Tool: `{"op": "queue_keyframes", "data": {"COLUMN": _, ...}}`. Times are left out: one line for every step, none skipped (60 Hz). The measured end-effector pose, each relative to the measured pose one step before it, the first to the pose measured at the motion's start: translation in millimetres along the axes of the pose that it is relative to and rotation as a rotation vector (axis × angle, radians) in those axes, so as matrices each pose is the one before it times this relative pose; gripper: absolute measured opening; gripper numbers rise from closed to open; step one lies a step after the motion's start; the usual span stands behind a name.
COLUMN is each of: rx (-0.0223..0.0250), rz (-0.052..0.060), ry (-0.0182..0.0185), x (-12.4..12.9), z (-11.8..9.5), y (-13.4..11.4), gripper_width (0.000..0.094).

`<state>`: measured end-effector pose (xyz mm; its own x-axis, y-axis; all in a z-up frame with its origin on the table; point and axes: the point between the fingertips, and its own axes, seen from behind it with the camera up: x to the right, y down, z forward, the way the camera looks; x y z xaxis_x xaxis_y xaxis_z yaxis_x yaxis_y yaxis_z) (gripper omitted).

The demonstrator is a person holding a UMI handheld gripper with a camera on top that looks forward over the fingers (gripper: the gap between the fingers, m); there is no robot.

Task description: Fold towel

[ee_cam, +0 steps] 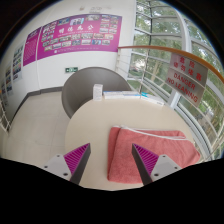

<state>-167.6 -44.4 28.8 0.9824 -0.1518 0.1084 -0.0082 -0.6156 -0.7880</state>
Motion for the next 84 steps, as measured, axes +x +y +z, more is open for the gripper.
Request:
{"op": "queue_keyframes", "data": {"rx": -0.00557, "rz": -0.0009, "ry": 0.00362, "x": 0.40, "z": 5.50, "y": 1.28, "gripper_width": 0.0856}}
{"op": "queue_keyframes", "data": {"rx": -0.00532, "rz": -0.0005, "ry": 0.00341, "x": 0.83, "z": 5.67, "y": 1.21, "gripper_width": 0.0856}}
{"op": "queue_keyframes", "data": {"rx": -0.00512, "rz": 0.0008, "ry": 0.00287, "x": 0.65, "z": 5.33, "y": 1.34, "gripper_width": 0.0856}}
{"op": "queue_keyframes", "data": {"rx": -0.00485, "rz": 0.0016, "ry": 0.00190, "x": 0.46, "z": 4.94, "y": 1.29, "gripper_width": 0.0854}}
{"op": "queue_keyframes", "data": {"rx": -0.00572, "rz": -0.0001, "ry": -0.00086, "x": 4.85, "z": 4.94, "y": 1.07, "gripper_width": 0.0852}}
{"op": "queue_keyframes", "data": {"rx": -0.00303, "rz": 0.0034, "ry": 0.00065, "x": -1.52, "z": 5.03, "y": 0.54, "gripper_width": 0.0848}}
{"op": "queue_keyframes", "data": {"rx": -0.00489, "rz": 0.0026, "ry": 0.00001, "x": 0.40, "z": 3.56, "y": 0.74, "gripper_width": 0.0839}}
{"op": "queue_keyframes", "data": {"rx": -0.00432, "rz": 0.0018, "ry": -0.00051, "x": 0.05, "z": 3.40, "y": 0.85, "gripper_width": 0.0833}}
{"op": "queue_keyframes", "data": {"rx": -0.00430, "rz": 0.0008, "ry": -0.00182, "x": -0.41, "z": 3.37, "y": 1.16, "gripper_width": 0.0819}}
{"op": "queue_keyframes", "data": {"rx": -0.00496, "rz": 0.0001, "ry": -0.00172, "x": -0.34, "z": 3.30, "y": 1.55, "gripper_width": 0.0805}}
{"op": "queue_keyframes", "data": {"rx": -0.00520, "rz": -0.0002, "ry": -0.00015, "x": -0.18, "z": 3.12, "y": 1.65, "gripper_width": 0.0788}}
{"op": "queue_keyframes", "data": {"rx": -0.00519, "rz": 0.0003, "ry": 0.00190, "x": 0.56, "z": 3.12, "y": 1.68, "gripper_width": 0.0764}}
{"op": "queue_keyframes", "data": {"rx": 0.00583, "rz": 0.0022, "ry": -0.00181, "x": -0.67, "z": 0.83, "y": -1.11, "gripper_width": 0.0738}}
{"op": "queue_keyframes", "data": {"rx": 0.00872, "rz": 0.0035, "ry": -0.00225, "x": -0.41, "z": 1.98, "y": -1.16, "gripper_width": 0.0706}}
{"op": "queue_keyframes", "data": {"rx": 0.00093, "rz": -0.0012, "ry": 0.00052, "x": 0.46, "z": 1.17, "y": 1.34, "gripper_width": 0.0671}}
{"op": "queue_keyframes", "data": {"rx": 0.00071, "rz": -0.0031, "ry": -0.00076, "x": 0.41, "z": 0.41, "y": 0.12, "gripper_width": 0.0639}}
{"op": "queue_keyframes", "data": {"rx": 0.00450, "rz": -0.0034, "ry": -0.00383, "x": -0.09, "z": 0.20, "y": -0.98, "gripper_width": 0.0602}}
{"op": "queue_keyframes", "data": {"rx": 0.00086, "rz": -0.0062, "ry": -0.00268, "x": -0.19, "z": 0.26, "y": -0.21, "gripper_width": 0.0567}}
{"op": "queue_keyframes", "data": {"rx": 0.00129, "rz": -0.0073, "ry": -0.00365, "x": -0.32, "z": 0.23, "y": -0.49, "gripper_width": 0.0521}}
{"op": "queue_keyframes", "data": {"rx": 0.00325, "rz": -0.0055, "ry": -0.00492, "x": -1.23, "z": 0.05, "y": -3.96, "gripper_width": 0.0464}}
{"op": "queue_keyframes", "data": {"rx": 0.00269, "rz": -0.0078, "ry": -0.00247, "x": 0.07, "z": 3.60, "y": 0.43, "gripper_width": 0.0399}}
{"op": "queue_keyframes", "data": {"rx": 0.00193, "rz": -0.0085, "ry": -0.00087, "x": 0.45, "z": 0.81, "y": 0.02, "gripper_width": 0.0331}}
{"op": "queue_keyframes", "data": {"rx": 0.00212, "rz": -0.0083, "ry": 0.00171, "x": 0.90, "z": 1.01, "y": -0.15, "gripper_width": 0.0262}}
{"op": "queue_keyframes", "data": {"rx": 0.00083, "rz": -0.0071, "ry": 0.00433, "x": 1.51, "z": 0.85, "y": -0.04, "gripper_width": 0.0201}}
{"op": "queue_keyframes", "data": {"rx": 0.00090, "rz": -0.0064, "ry": 0.00617, "x": 1.69, "z": 1.20, "y": -0.20, "gripper_width": 0.0157}}
{"op": "queue_keyframes", "data": {"rx": 0.00026, "rz": -0.0070, "ry": 0.00630, "x": 1.74, "z": 1.27, "y": -0.18, "gripper_width": 0.0128}}
{"op": "queue_keyframes", "data": {"rx": 0.00008, "rz": -0.0076, "ry": 0.00408, "x": 1.12, "z": 0.48, "y": -0.01, "gripper_width": 0.0108}}
{"op": "queue_keyframes", "data": {"rx": 0.00002, "rz": -0.0080, "ry": -0.00254, "x": 0.97, "z": -2.92, "y": 0.01, "gripper_width": 0.0093}}
{"op": "queue_keyframes", "data": {"rx": -0.00073, "rz": -0.0050, "ry": -0.00233, "x": 1.33, "z": 0.12, "y": -0.45, "gripper_width": 0.0075}}
{"op": "queue_keyframes", "data": {"rx": -0.00074, "rz": -0.0036, "ry": -0.00063, "x": 0.24, "z": 0.49, "y": -0.45, "gripper_width": 0.0066}}
{"op": "queue_keyframes", "data": {"rx": -0.00145, "rz": -0.0007, "ry": -0.00252, "x": -0.21, "z": 0.28, "y": -0.38, "gripper_width": 0.0063}}
{"op": "queue_keyframes", "data": {"rx": -0.00214, "rz": 0.0009, "ry": -0.00465, "x": -0.66, "z": 0.47, "y": -0.18, "gripper_width": 0.0055}}
{"op": "queue_keyframes", "data": {"rx": -0.00209, "rz": 0.0033, "ry": -0.00452, "x": -0.50, "z": -0.02, "y": -0.44, "gripper_width": 0.0053}}
{"op": "queue_keyframes", "data": {"rx": -0.00321, "rz": 0.0061, "ry": -0.00743, "x": -1.15, "z": -0.64, "y": -0.33, "gripper_width": 0.0046}}
{"op": "queue_keyframes", "data": {"rx": -0.00424, "rz": 0.0090, "ry": -0.00935, "x": -2.20, "z": -0.41, "y": -0.48, "gripper_width": 0.0046}}
{"op": "queue_keyframes", "data": {"rx": -0.00470, "rz": 0.0085, "ry": -0.01362, "x": -3.26, "z": -3.12, "y": 0.53, "gripper_width": 0.0043}}
{"op": "queue_keyframes", "data": {"rx": -0.00482, "rz": 0.0138, "ry": -0.01992, "x": -5.20, "z": -0.51, "y": -2.78, "gripper_width": 0.0042}}
{"op": "queue_keyframes", "data": {"rx": 0.00054, "rz": 0.0166, "ry": -0.02107, "x": -3.85, "z": -2.43, "y": -2.71, "gripper_width": 0.0042}}
{"op": "queue_keyframes", "data": {"rx": 0.00187, "rz": 0.0207, "ry": -0.02338, "x": -5.84, "z": -3.49, "y": -4.27, "gripper_width": 0.0042}}
{"op": "queue_keyframes", "data": {"rx": 0.00277, "rz": 0.0215, "ry": -0.02372, "x": -5.86, "z": -3.43, "y": -4.82, "gripper_width": 0.0043}}
{"op": "queue_keyframes", "data": {"rx": 0.00059, "rz": 0.0206, "ry": -0.02508, "x": -6.19, "z": -3.81, "y": -4.77, "gripper_width": 0.0043}}
{"op": "queue_keyframes", "data": {"rx": 0.00011, "rz": 0.0207, "ry": -0.02631, "x": -6.77, "z": -4.18, "y": -5.32, "gripper_width": 0.0043}}
{"op": "queue_keyframes", "data": {"rx": -0.00081, "rz": 0.0234, "ry": -0.02715, "x": -7.68, "z": -5.65, "y": -5.71, "gripper_width": 0.0043}}
{"op": "queue_keyframes", "data": {"rx": 0.00655, "rz": 0.0225, "ry": -0.02931, "x": -7.25, "z": -5.78, "y": -7.59, "gripper_width": 0.0043}}
{"op": "queue_keyframes", "data": {"rx": 0.00938, "rz": 0.0212, "ry": -0.02904, "x": -6.89, "z": -6.05, "y": -9.03, "gripper_width": 0.0043}}
{"op": "queue_keyframes", "data": {"rx": 0.01035, "rz": 0.0191, "ry": -0.02364, "x": -11.64, "z": -5.10, "y": -8.74, "gripper_width": 0.0043}}
{"op": "queue_keyframes", "data": {"rx": 0.00994, "rz": 0.0131, "ry": -0.02577, "x": -1.34, "z": -8.54, "y": -7.75, "gripper_width": 0.0042}}
{"op": "queue_keyframes", "data": {"rx": 0.01022, "rz": 0.0162, "ry": -0.02544, "x": -4.67, "z": -7.39, "y": -8.78, "gripper_width": 0.0043}}
{"op": "queue_keyframes", "data": {"rx": 0.01166, "rz": 0.0156, "ry": -0.02117, "x": -4.53, "z": -7.05, "y": -9.09, "gripper_width": 0.0043}}
{"op": "queue_keyframes", "data": {"rx": 0.01303, "rz": 0.0153, "ry": -0.01763, "x": -3.52, "z": -6.73, "y": -9.03, "gripper_width": 0.0043}}
{"op": "queue_keyframes", "data": {"rx": 0.01371, "rz": 0.0185, "ry": -0.01721, "x": -6.87, "z": -4.31, "y": -9.36, "gripper_width": 0.0043}}
{"op": "queue_keyframes", "data": {"rx": 0.01289, "rz": 0.0127, "ry": -0.01218, "x": -0.80, "z": -5.73, "y": -9.13, "gripper_width": 0.0043}}
{"op": "queue_keyframes", "data": {"rx": 0.01247, "rz": 0.0111, "ry": -0.00871, "x": -1.78, "z": -3.29, "y": -9.43, "gripper_width": 0.0043}}
{"op": "queue_keyframes", "data": {"rx": 0.01151, "rz": 0.0040, "ry": -0.00089, "x": 5.66, "z": -4.90, "y": -8.92, "gripper_width": 0.0043}}
{"op": "queue_keyframes", "data": {"rx": 0.01056, "rz": 0.0040, "ry": -0.00078, "x": 5.05, "z": -4.19, "y": -7.53, "gripper_width": 0.0043}}
{"op": "queue_keyframes", "data": {"rx": 0.00945, "rz": 0.0021, "ry": 0.00385, "x": 6.55, "z": -3.73, "y": -6.67, "gripper_width": 0.0043}}
{"op": "queue_keyframes", "data": {"rx": 0.00770, "rz": 0.0011, "ry": 0.00741, "x": 8.49, "z": -2.99, "y": -5.44, "gripper_width": 0.0043}}
{"op": "queue_keyframes", "data": {"rx": 0.00516, "rz": -0.0002, "ry": 0.00910, "x": 9.78, "z": -3.28, "y": -3.32, "gripper_width": 0.0043}}
{"op": "queue_keyframes", "data": {"rx": 0.00328, "rz": -0.0016, "ry": 0.01215, "x": 9.54, "z": -4.08, "y": -1.19, "gripper_width": 0.0043}}
{"op": "queue_keyframes", "data": {"rx": -0.00145, "rz": -0.0033, "ry": 0.01884, "x": 9.13, "z": 0.83, "y": -4.12, "gripper_width": 0.0043}}
{"op": "queue_keyframes", "data": {"rx": 0.00019, "rz": -0.0031, "ry": 0.01748, "x": 11.89, "z": -0.35, "y": -1.51, "gripper_width": 0.0044}}
{"op": "queue_keyframes", "data": {"rx": -0.00100, "rz": -0.0031, "ry": 0.01937, "x": 13.09, "z": -0.24, "y": 0.05, "gripper_width": 0.0046}}
{"op": "queue_keyframes", "data": {"rx": -0.00209, "rz": -0.0051, "ry": 0.02197, "x": 13.90, "z": 0.37, "y": 1.08, "gripper_width": 0.0051}}
{"op": "queue_keyframes", "data": {"rx": -0.00410, "rz": -0.0063, "ry": 0.02551, "x": 15.10, "z": 1.08, "y": 2.48, "gripper_width": 0.0057}}
{"op": "queue_keyframes", "data": {"rx": -0.00597, "rz": -0.0086, "ry": 0.02612, "x": 18.72, "z": -0.18, "y": 6.04, "gripper_width": 0.0072}}
{"op": "queue_keyframes", "data": {"rx": -0.01047, "rz": -0.0088, "ry": 0.02474, "x": 19.22, "z": 2.90, "y": 7.79, "gripper_width": 0.0107}}
{"op": "queue_keyframes", "data": {"rx": -0.01740, "rz": -0.0031, "ry": 0.03510, "x": 8.99, "z": 0.58, "y": 3.88, "gripper_width": 0.0156}}
{"op": "queue_keyframes", "data": {"rx": -0.01647, "rz": -0.0052, "ry": 0.03312, "x": 14.81, "z": 1.32, "y": 5.87, "gripper_width": 0.0216}}
{"op": "queue_keyframes", "data": {"rx": -0.01674, "rz": -0.0044, "ry": 0.03102, "x": 14.10, "z": 1.23, "y": 5.81, "gripper_width": 0.0283}}
{"op": "queue_keyframes", "data": {"rx": -0.01642, "rz": -0.0058, "ry": 0.02867, "x": 18.16, "z": 2.20, "y": 5.36, "gripper_width": 0.0362}}
{"op": "queue_keyframes", "data": {"rx": -0.01147, "rz": -0.0022, "ry": 0.02613, "x": 12.15, "z": 0.71, "y": 4.45, "gripper_width": 0.0447}}
{"op": "queue_keyframes", "data": {"rx": -0.00419, "rz": -0.0047, "ry": 0.02221, "x": 16.79, "z": 6.23, "y": 6.14, "gripper_width": 0.0542}}
{"op": "queue_keyframes", "data": {"rx": -0.00589, "rz": 0.0024, "ry": 0.01700, "x": 3.40, "z": -6.34, "y": 4.05, "gripper_width": 0.0639}}
{"op": "queue_keyframes", "data": {"rx": -0.00685, "rz": -0.0012, "ry": 0.01572, "x": 5.68, "z": -3.02, "y": 3.23, "gripper_width": 0.0729}}
{"op": "queue_keyframes", "data": {"rx": -0.00530, "rz": -0.0023, "ry": 0.01214, "x": 6.26, "z": -2.22, "y": 2.12, "gripper_width": 0.0813}}
{"op": "queue_keyframes", "data": {"rx": -0.00331, "rz": -0.0025, "ry": 0.00993, "x": 5.66, "z": -2.95, "y": 1.74, "gripper_width": 0.0867}}
{"op": "queue_keyframes", "data": {"rx": 0.00073, "rz": -0.0025, "ry": 0.01114, "x": 4.61, "z": -3.62, "y": 0.73, "gripper_width": 0.0868}}
{"op": "queue_keyframes", "data": {"rx": 0.00280, "rz": -0.0047, "ry": 0.00196, "x": 2.24, "z": -4.17, "y": -0.13, "gripper_width": 0.0851}}
{"op": "queue_keyframes", "data": {"rx": 0.00433, "rz": -0.0055, "ry": 0.00607, "x": 6.82, "z": 2.71, "y": -3.20, "gripper_width": 0.0843}}
{"op": "queue_keyframes", "data": {"rx": 0.00403, "rz": -0.0057, "ry": 0.00527, "x": 4.33, "z": -6.74, "y": 2.41, "gripper_width": 0.0845}}
{"op": "queue_keyframes", "data": {"rx": 0.00616, "rz": -0.0056, "ry": 0.00356, "x": 1.35, "z": -5.27, "y": -0.80, "gripper_width": 0.0851}}
{"op": "queue_keyframes", "data": {"rx": 0.00751, "rz": -0.0058, "ry": 0.00159, "x": 0.58, "z": -6.03, "y": -1.59, "gripper_width": 0.0850}}
{"op": "queue_keyframes", "data": {"rx": 0.00852, "rz": -0.0063, "ry": -0.00127, "x": -0.39, "z": -6.06, "y": -1.93, "gripper_width": 0.0849}}
{"op": "queue_keyframes", "data": {"rx": 0.00846, "rz": -0.0062, "ry": -0.00287, "x": -1.17, "z": -6.14, "y": -1.97, "gripper_width": 0.0852}}
